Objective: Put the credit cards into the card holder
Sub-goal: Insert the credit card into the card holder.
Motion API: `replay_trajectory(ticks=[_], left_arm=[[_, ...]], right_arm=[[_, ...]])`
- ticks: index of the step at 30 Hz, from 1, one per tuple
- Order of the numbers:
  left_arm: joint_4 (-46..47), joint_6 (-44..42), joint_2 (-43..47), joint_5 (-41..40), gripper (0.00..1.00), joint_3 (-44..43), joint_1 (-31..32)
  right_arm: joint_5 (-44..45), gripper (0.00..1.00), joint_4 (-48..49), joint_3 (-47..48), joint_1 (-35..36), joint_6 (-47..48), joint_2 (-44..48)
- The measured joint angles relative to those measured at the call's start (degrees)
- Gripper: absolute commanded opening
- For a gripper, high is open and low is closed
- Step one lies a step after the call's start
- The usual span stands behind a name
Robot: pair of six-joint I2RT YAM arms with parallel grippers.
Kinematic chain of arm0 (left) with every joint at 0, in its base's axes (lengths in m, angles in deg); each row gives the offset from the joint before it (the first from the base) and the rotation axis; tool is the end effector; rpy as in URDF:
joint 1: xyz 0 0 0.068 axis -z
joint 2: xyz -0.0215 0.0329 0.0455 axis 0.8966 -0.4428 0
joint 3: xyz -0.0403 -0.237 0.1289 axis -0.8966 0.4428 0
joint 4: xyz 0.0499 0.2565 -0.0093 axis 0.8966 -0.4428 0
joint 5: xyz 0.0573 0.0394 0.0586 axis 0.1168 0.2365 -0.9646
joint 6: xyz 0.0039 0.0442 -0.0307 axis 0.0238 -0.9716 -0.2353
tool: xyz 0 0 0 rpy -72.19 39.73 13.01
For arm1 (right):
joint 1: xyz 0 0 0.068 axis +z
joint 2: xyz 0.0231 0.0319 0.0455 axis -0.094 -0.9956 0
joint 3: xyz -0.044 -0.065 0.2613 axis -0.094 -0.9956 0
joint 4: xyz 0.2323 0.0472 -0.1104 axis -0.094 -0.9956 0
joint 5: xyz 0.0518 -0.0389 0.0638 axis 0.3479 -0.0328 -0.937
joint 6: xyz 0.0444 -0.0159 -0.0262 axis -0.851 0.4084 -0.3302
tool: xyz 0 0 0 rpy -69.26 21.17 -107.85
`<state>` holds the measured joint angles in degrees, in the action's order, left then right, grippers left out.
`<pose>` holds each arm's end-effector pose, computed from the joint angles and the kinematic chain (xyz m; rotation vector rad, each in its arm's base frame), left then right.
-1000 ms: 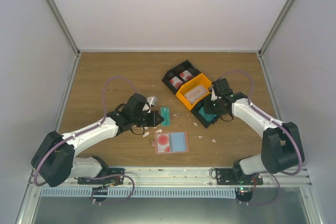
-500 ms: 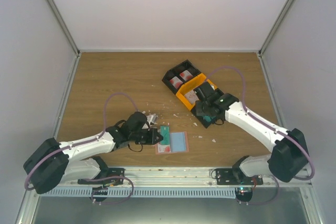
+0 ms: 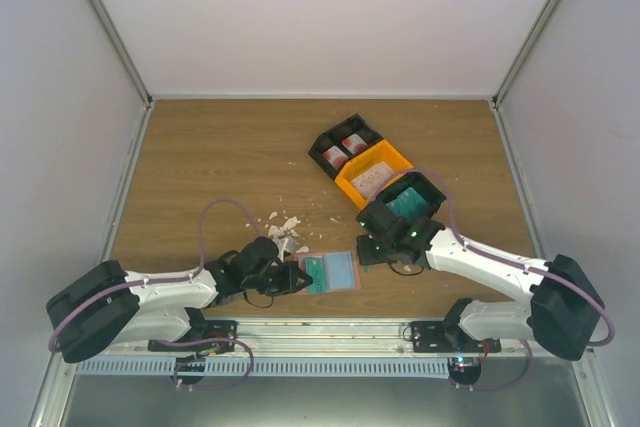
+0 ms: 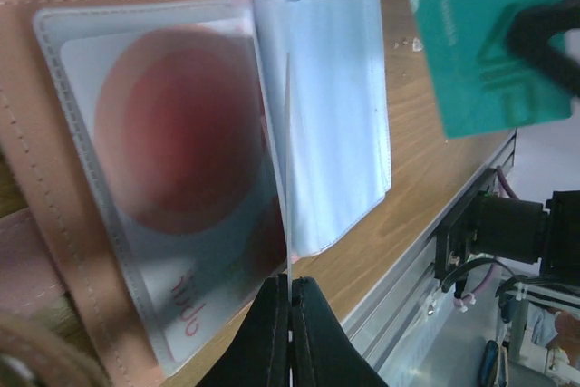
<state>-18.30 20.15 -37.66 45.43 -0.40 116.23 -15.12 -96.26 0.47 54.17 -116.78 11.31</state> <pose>0.1088 -0.1606 0.1266 -0.0186 2.6525 -1.2649 0.1497 0.1671 0.2020 -0.1328 2.7470 0.3864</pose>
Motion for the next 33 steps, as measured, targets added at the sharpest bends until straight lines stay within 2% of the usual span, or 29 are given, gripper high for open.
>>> replay_trajectory(ticks=[16, 33], left_arm=[[1.2, 1.7, 1.5, -3.2, 0.00, -0.3, 0.3], [5.6, 1.7, -4.0, -0.8, 0.00, -1.7, -0.6]], right_arm=[[-4.3, 0.01, 2.7, -2.7, 1.1, -2.3, 2.3], [-11.1, 0.01, 4.0, -5.9, 1.4, -2.2, 3.3]])
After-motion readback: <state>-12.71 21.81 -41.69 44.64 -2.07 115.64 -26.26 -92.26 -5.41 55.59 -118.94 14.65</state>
